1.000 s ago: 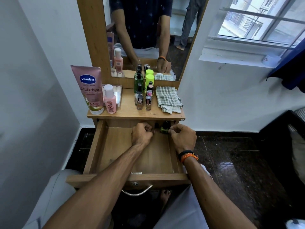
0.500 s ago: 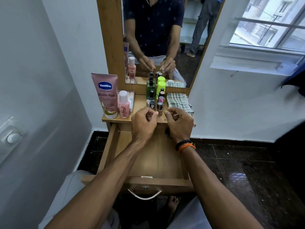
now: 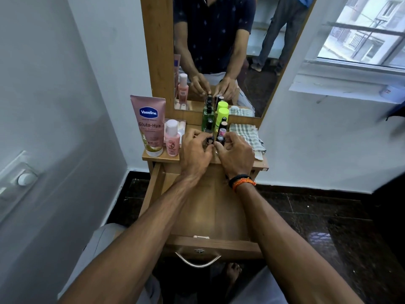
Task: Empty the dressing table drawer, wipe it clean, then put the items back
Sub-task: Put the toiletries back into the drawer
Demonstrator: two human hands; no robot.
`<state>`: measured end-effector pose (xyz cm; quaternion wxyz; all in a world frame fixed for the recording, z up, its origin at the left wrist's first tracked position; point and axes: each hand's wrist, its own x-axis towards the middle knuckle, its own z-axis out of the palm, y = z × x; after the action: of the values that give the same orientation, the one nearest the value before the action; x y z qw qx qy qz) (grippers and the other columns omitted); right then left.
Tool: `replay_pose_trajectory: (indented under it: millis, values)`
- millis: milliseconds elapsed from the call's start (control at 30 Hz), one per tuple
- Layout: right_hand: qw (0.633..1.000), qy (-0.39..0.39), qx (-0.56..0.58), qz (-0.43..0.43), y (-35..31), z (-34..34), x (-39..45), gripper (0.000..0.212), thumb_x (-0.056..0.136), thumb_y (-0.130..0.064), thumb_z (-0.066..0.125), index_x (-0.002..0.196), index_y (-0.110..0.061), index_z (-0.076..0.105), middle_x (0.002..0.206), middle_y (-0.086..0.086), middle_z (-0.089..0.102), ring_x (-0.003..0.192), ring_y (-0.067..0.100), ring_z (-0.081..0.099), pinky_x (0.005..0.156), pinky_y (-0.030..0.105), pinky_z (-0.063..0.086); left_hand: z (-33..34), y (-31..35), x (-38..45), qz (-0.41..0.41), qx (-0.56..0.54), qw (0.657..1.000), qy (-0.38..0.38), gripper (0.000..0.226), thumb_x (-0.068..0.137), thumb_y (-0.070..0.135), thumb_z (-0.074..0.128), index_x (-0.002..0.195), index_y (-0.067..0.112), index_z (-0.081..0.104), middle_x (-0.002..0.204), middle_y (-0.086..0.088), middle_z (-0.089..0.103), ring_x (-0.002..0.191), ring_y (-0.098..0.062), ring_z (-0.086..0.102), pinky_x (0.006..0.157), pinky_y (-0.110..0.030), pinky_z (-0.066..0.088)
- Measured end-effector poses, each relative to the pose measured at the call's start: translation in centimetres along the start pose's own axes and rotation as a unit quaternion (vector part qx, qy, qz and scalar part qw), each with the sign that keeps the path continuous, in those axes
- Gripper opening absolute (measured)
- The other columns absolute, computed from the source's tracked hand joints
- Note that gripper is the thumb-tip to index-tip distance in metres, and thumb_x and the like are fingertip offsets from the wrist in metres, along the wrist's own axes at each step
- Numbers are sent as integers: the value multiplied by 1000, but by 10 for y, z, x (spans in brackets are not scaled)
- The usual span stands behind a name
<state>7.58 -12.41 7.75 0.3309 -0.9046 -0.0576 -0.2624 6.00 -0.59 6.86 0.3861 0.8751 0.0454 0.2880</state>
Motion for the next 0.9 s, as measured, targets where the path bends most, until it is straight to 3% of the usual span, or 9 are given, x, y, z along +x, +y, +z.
replay_pose_trajectory:
  millis: [200, 367, 500, 667, 900]
  values:
    - [998, 31, 42, 31, -1, -7, -6, 27, 83, -35, 78, 102, -20, 67, 90, -2, 75, 82, 16, 70, 74, 37, 59, 2, 0, 0, 0, 3, 1000, -2, 33, 82, 20, 79, 114, 18, 70, 109, 0, 58, 100, -16, 57, 72, -33, 59]
    - [991, 72, 78, 81, 16, -33, -25, 33, 78, -37, 80, 106, -24, 67, 93, -8, 77, 85, 13, 73, 80, 38, 60, 4, 2, -2, -26, 21, 999, 28, 33, 77, 29, 83, 97, 19, 59, 96, 6, 57, 86, -12, 55, 64, -23, 41]
    - [986, 87, 91, 109, 34, -54, -50, 32, 76, -31, 85, 103, -22, 71, 90, -10, 75, 79, 5, 72, 79, 34, 62, 6, 3, -2, -51, 34, 998, 33, 38, 74, 38, 84, 92, 21, 55, 91, 6, 57, 81, -13, 52, 63, -27, 43]
    - [986, 19, 76, 150, 60, -67, -71, 26, 74, -29, 86, 98, -23, 76, 85, -12, 76, 80, 3, 72, 81, 37, 62, 8, 2, 0, -84, 49, 995, 33, 36, 75, 41, 83, 81, 19, 55, 86, 3, 60, 80, -19, 57, 65, -35, 51]
    - [985, -84, 4, 151, 74, -63, -78, 29, 76, -29, 84, 104, -21, 76, 95, -5, 78, 91, 10, 72, 88, 36, 60, 13, 1, -2, -91, 67, 993, 23, 32, 76, 43, 81, 90, 19, 64, 95, 2, 65, 86, -17, 60, 71, -38, 56]
